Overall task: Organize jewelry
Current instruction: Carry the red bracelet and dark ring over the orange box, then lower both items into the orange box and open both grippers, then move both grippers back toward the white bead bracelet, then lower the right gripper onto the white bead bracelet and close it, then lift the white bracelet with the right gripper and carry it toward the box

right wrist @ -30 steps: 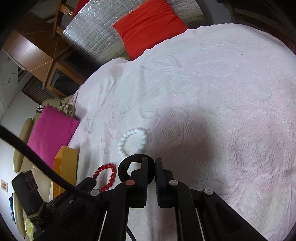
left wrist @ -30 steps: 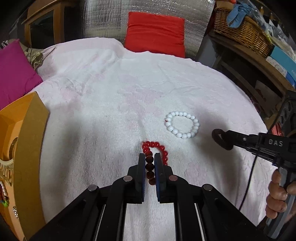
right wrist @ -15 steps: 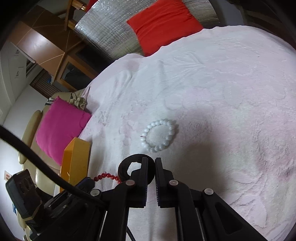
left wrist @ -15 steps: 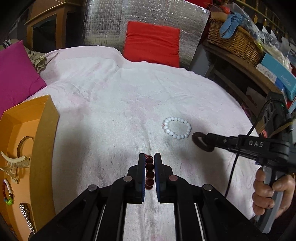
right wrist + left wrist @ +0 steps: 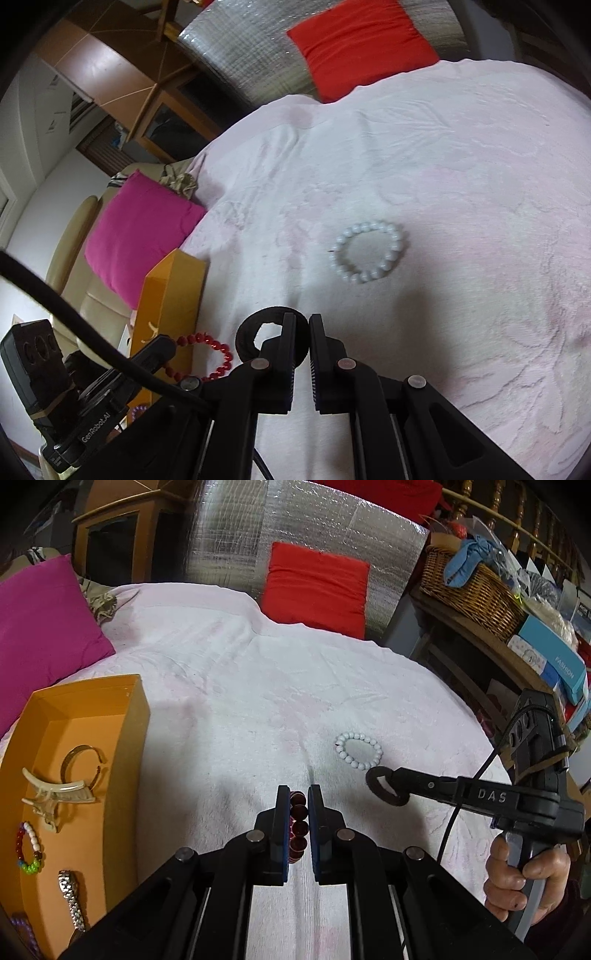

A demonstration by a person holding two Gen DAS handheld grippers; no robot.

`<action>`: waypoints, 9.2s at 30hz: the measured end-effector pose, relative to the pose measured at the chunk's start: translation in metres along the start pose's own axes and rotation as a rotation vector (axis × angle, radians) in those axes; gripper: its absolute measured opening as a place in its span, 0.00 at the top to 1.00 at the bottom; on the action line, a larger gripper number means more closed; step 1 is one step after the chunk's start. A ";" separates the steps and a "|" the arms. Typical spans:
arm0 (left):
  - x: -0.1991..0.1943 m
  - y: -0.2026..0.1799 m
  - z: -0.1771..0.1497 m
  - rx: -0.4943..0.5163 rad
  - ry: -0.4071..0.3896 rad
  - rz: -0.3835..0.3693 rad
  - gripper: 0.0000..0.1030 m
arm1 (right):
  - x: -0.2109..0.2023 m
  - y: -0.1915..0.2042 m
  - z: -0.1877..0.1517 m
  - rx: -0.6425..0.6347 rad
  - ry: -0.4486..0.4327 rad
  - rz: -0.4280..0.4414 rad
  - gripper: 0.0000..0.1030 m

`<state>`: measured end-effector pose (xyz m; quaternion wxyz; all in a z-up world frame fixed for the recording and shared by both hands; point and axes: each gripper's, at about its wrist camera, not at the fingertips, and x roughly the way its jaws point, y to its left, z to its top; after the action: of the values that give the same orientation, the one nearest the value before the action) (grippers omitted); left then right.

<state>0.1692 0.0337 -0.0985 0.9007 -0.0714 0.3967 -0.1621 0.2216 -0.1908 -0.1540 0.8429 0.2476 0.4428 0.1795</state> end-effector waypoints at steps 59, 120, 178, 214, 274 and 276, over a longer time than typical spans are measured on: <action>-0.082 0.204 -0.090 -0.249 0.142 0.458 0.91 | 0.165 0.266 -0.103 -0.756 0.113 -0.082 0.91; -0.083 0.165 -0.075 -0.163 0.147 0.725 0.33 | 0.098 0.185 -0.046 -0.423 0.080 0.030 0.64; 0.088 0.004 0.010 0.030 0.115 0.485 0.29 | 0.016 -0.034 0.026 0.021 0.047 -0.266 0.58; 0.116 0.004 -0.001 -0.012 0.228 0.430 0.29 | 0.028 -0.055 0.048 0.138 -0.011 -0.230 0.61; 0.095 -0.003 -0.023 0.060 0.118 0.443 0.33 | 0.003 -0.030 -0.032 -0.030 0.005 -0.382 0.90; 0.091 -0.005 -0.022 0.055 0.109 0.425 0.41 | 0.003 -0.030 -0.032 -0.026 0.003 -0.374 0.90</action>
<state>0.2096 -0.0025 -0.1754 0.8935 0.0474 0.4463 0.0170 0.1991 -0.2059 -0.1886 0.8641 0.1499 0.4799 0.0258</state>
